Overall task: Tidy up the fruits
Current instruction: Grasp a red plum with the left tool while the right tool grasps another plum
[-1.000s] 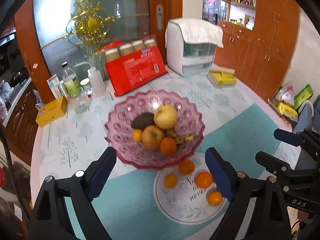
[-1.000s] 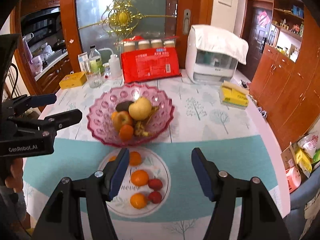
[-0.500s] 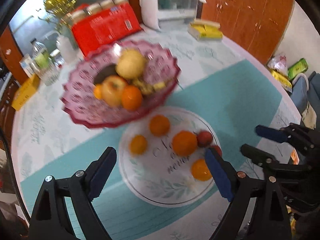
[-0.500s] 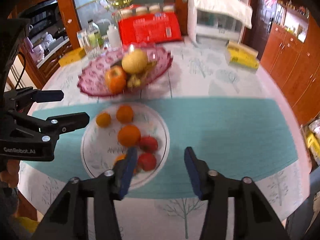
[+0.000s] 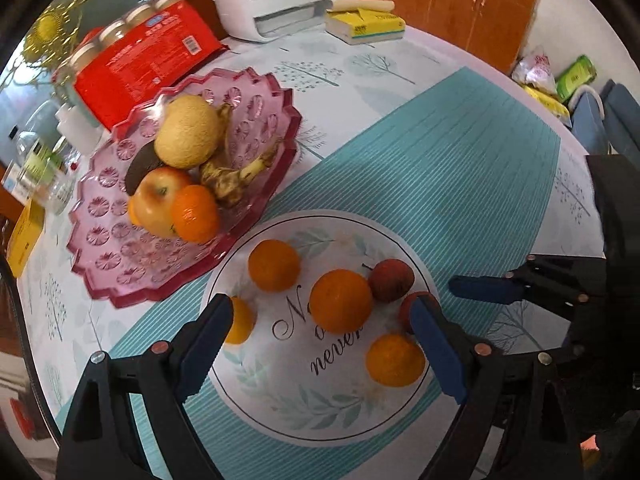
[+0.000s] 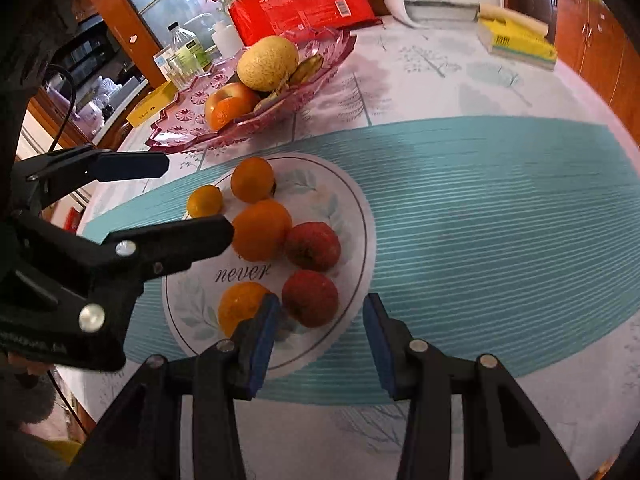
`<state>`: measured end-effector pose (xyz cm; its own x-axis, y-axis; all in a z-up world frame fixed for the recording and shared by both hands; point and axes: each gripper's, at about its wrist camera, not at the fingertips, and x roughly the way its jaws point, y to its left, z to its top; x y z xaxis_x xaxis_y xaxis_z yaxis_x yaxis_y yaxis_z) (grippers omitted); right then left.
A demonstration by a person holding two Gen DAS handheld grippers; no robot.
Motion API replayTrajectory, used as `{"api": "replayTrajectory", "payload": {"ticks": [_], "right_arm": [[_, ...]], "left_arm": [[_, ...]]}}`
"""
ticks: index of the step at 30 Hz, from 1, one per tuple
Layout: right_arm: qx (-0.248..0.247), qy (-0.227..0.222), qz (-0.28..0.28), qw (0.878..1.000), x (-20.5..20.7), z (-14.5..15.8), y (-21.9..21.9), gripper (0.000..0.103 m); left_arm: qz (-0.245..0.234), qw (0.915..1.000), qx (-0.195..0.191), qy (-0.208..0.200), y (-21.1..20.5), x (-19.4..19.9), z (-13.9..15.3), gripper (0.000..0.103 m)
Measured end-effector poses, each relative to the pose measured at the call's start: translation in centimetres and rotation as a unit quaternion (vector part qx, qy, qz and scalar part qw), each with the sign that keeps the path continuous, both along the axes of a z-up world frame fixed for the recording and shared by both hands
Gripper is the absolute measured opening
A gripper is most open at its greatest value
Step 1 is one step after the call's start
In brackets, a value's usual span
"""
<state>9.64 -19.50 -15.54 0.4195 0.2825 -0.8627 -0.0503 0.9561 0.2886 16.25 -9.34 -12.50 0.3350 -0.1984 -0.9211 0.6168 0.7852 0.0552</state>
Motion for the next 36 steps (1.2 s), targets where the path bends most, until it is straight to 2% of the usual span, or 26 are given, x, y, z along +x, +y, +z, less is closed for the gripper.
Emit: {"api": "replayTrajectory", "payload": {"ticks": [3,5,9,12,15,16,19,24,27,29,30,33,36], "right_arm": [[0.010,-0.001,0.004,1.000,0.6,-0.9,0.2,0.043],[0.030,-0.002,0.008,1.000,0.9,-1.1,0.0,0.034],[0.044,-0.001,0.004,0.999,0.9,-1.3,-0.4,0.033],[0.037,-0.003,-0.007,0.999,0.6,-1.2,-0.8,0.033],[0.029,-0.005,-0.026,0.999,0.1,-1.1,-1.8,0.033],[0.028,-0.004,-0.031,0.999,0.0,-1.1,-2.1,0.033],[0.015,-0.002,-0.046,0.999,-0.4,-0.9,-2.9,0.032],[-0.021,-0.001,-0.067,0.998,-0.7,-0.6,-3.6,0.032],[-0.016,0.001,-0.080,0.997,-1.0,-0.6,-4.4,0.032],[-0.013,0.001,-0.089,0.996,-1.2,-0.6,-4.7,0.032],[-0.012,0.001,-0.092,0.996,-1.3,-0.6,-4.9,0.032],[-0.009,0.001,-0.099,0.995,-1.4,-0.6,-5.0,0.032],[-0.009,0.000,-0.101,0.995,-1.6,-0.5,-5.0,0.032]], "left_arm": [[-0.020,0.9998,0.010,-0.002,-0.7,0.3,-0.2,0.089],[-0.033,0.9993,0.015,-0.005,-1.3,0.6,-0.3,0.089],[-0.070,0.9972,0.026,-0.003,-2.7,1.1,-0.8,0.088],[-0.102,0.9941,0.035,0.007,-3.9,1.4,-1.6,0.083],[-0.131,0.9900,0.047,0.022,-4.9,1.7,-2.8,0.072],[-0.137,0.9891,0.048,0.029,-5.2,1.9,-3.1,0.066],[-0.158,0.9848,0.052,0.050,-6.0,2.4,-4.1,0.064],[-0.217,0.9718,0.066,0.065,-7.3,2.0,-4.8,0.062],[-0.255,0.9602,0.093,0.065,-8.0,1.1,-5.6,0.054],[-0.268,0.9551,0.106,0.067,-8.2,0.6,-6.2,0.046],[-0.273,0.9534,0.111,0.066,-8.3,0.5,-6.4,0.045],[-0.271,0.9543,0.106,0.068,-8.6,0.6,-6.4,0.034],[-0.257,0.9581,0.104,0.072,-8.8,1.1,-6.4,0.034]]}}
